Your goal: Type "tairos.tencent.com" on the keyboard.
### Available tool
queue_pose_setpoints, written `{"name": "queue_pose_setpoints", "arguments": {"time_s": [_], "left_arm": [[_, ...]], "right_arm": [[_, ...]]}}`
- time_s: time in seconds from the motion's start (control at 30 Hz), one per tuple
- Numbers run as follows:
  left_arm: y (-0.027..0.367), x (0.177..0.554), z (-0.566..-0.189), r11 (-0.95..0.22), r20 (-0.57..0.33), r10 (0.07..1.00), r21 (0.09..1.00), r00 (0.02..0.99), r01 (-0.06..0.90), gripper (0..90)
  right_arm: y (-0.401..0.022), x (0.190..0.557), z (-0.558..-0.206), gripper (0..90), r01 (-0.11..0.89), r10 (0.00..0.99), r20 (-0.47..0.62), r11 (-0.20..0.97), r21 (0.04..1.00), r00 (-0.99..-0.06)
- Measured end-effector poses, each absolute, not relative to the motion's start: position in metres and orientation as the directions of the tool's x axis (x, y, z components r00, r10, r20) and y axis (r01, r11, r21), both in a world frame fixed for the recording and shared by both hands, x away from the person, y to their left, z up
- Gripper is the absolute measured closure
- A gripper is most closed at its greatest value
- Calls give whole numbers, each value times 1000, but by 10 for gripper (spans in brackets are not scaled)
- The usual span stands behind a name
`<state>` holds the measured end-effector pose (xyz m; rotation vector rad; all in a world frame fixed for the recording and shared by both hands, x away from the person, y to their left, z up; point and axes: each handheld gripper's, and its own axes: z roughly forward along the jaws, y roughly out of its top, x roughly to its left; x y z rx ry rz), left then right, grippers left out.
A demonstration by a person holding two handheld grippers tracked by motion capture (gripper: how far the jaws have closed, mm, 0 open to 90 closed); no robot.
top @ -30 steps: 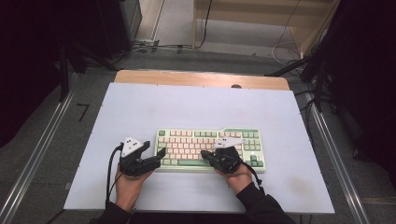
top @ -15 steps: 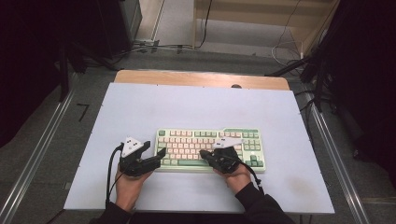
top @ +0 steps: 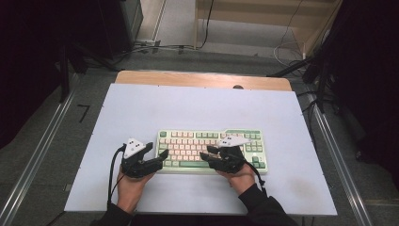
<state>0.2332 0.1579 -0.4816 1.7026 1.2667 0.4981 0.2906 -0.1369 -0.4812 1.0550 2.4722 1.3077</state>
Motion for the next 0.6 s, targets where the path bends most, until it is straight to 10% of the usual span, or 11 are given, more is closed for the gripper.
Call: {"name": "queue_pose_setpoints", "arguments": {"time_s": [0.4,0.6], "left_arm": [[153,235,-482,-51,-238,847,854,476,518,863],[145,239,-483,-84,-227,833,849,505,521,900]], "right_arm": [[-158,297,-476,369,547,698,209,304,780,-685],[-162,296,-477,369,555,707,209,300,776,-675]]}}
